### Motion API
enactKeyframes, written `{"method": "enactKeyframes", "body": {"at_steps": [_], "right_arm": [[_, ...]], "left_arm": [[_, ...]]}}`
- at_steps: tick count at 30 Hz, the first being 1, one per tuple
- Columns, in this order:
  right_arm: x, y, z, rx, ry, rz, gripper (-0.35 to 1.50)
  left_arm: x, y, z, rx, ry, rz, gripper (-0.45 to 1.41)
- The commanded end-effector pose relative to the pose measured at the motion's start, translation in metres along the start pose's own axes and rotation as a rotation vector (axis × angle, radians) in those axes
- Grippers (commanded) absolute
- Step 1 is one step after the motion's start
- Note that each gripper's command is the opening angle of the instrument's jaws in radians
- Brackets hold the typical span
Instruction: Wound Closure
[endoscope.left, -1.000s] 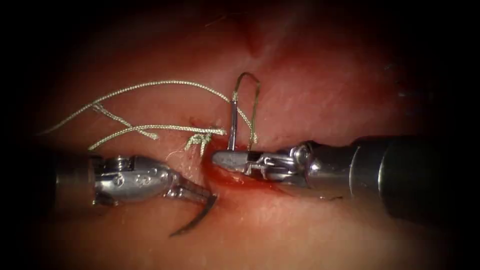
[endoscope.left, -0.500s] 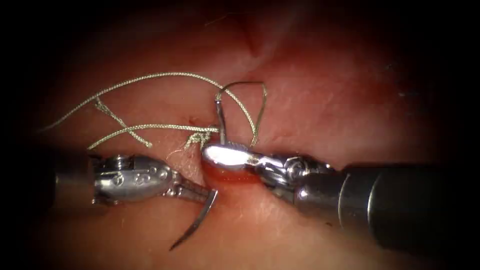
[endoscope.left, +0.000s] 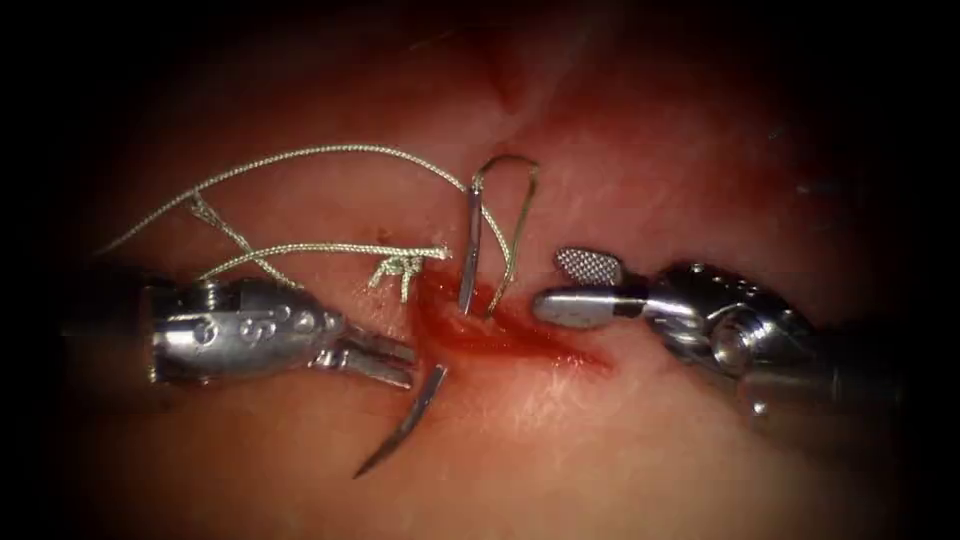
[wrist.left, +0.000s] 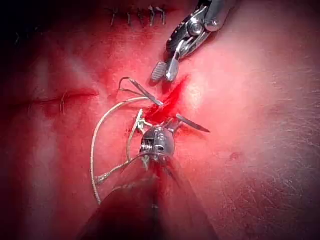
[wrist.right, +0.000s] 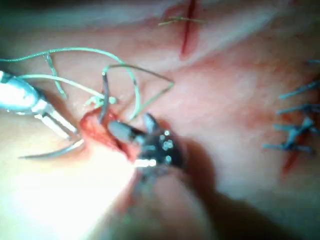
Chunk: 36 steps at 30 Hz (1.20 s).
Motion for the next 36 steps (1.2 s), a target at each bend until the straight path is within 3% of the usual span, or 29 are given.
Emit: {"method": "enactKeyframes", "body": {"at_steps": [1,3,8,10,19,24,29,36], "right_arm": [[0.0007,-0.0001,0.0006,0.01,-0.055,-0.012,1.3],[0.0012,-0.0005,0.0005,0.023,-0.112,-0.021,1.25],[0.0013,-0.0008,0.0004,0.063,-0.124,-0.069,1.14],[0.0011,-0.0007,0.0004,0.067,-0.125,-0.085,1.14],[0.0002,-0.0009,0.0005,0.079,-0.108,-0.128,1.09],[0.0003,-0.0009,0.0005,0.086,-0.088,-0.133,1.09],[0.0004,-0.0009,0.0005,0.087,-0.085,-0.133,1.09],[0.0004,-0.0008,0.0005,0.087,-0.076,-0.133,1.08]], "left_arm": [[0.0,-0.0003,0.0006,-0.003,0.003,0.03,0.29],[0.0005,-0.0001,0.0005,-0.01,0.012,0.098,0.42],[0.0006,0.0009,0.0006,-0.048,0.035,0.265,0.76],[0.0003,0.0013,0.0003,-0.066,0.033,0.326,0.81],[-0.0016,0.0017,0.0007,-0.093,0.018,0.532,0.77],[-0.0024,0.0018,0.0028,-0.103,0.014,0.553,0.74],[-0.0018,0.0015,0.0045,-0.08,0.082,0.56,0.72],[-0.0014,0.0013,0.0039,-0.08,0.134,0.564,0.57]]}}
